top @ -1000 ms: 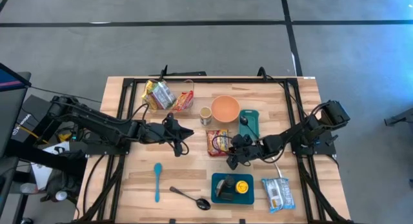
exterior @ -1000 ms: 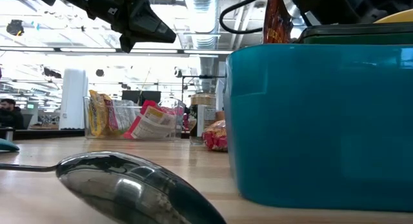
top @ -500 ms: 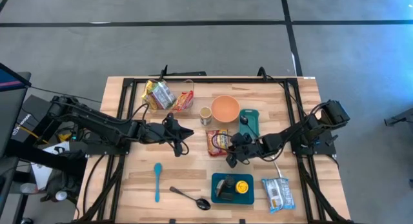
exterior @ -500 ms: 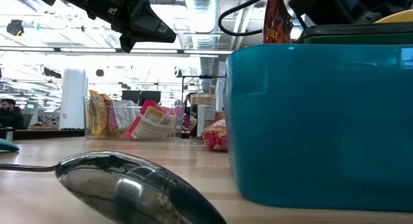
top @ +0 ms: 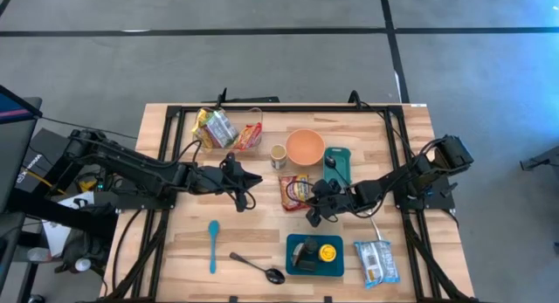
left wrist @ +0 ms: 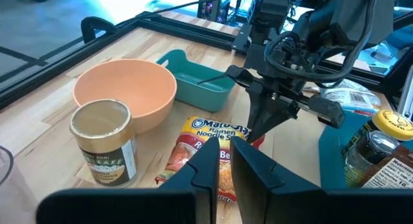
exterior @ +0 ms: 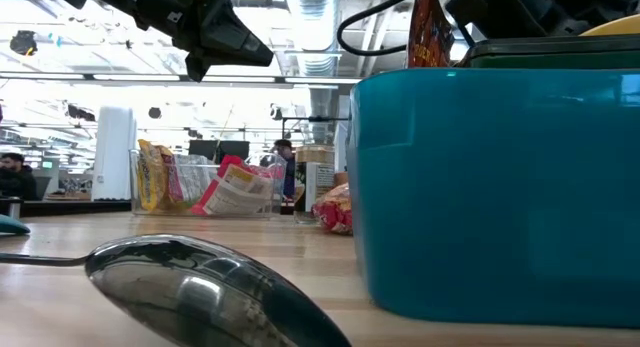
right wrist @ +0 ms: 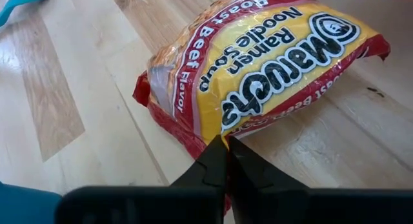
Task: Pick & Place Food Item
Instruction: Put the red noodle pack into the transparent bin
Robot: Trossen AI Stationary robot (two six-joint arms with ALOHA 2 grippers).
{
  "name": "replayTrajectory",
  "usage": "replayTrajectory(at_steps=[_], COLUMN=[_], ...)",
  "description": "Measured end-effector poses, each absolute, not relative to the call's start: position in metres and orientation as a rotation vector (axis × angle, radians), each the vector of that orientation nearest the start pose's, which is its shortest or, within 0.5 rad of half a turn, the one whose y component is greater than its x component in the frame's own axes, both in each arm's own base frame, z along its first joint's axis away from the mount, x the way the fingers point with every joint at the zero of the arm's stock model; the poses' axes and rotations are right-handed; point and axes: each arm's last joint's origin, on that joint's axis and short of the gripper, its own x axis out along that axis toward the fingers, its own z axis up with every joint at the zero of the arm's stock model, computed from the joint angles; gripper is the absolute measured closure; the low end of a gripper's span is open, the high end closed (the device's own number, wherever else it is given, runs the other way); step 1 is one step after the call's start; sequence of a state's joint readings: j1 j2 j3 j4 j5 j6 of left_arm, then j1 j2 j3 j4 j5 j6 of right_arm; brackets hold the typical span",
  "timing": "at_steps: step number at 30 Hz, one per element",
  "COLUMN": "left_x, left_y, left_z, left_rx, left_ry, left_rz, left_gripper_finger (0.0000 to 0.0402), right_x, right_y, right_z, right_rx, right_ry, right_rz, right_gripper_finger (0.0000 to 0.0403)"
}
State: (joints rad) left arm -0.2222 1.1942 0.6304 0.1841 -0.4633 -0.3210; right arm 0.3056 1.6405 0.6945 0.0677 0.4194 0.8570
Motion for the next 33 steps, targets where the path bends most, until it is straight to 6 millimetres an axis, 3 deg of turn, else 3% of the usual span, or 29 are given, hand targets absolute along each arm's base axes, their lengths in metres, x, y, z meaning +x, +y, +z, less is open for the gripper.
replayTrajectory(at_steps=[8,15,33], left_x=[0.246,0.244,0.240], left_y=[-0.042,-0.042,-0.041], left_z=[0.234,0.228,0.221], left_rx=[-0.149,-0.099,-0.016], left_ry=[0.320,0.295,0.219], left_rz=[0.293,0.279,0.258], left_gripper_finger=[0.0371,0.0371,0.0371], right_x=[0.281,0.285,0.269], right_y=[0.077,0.078,0.071], right_z=[0.137,0.163,0.218], right_rx=[0.467,0.419,0.377], right_ry=[0.701,0.635,0.446], right_rz=[-0.415,-0.350,-0.291], right_gripper_finger=[0.0402,0.0402,0.0403])
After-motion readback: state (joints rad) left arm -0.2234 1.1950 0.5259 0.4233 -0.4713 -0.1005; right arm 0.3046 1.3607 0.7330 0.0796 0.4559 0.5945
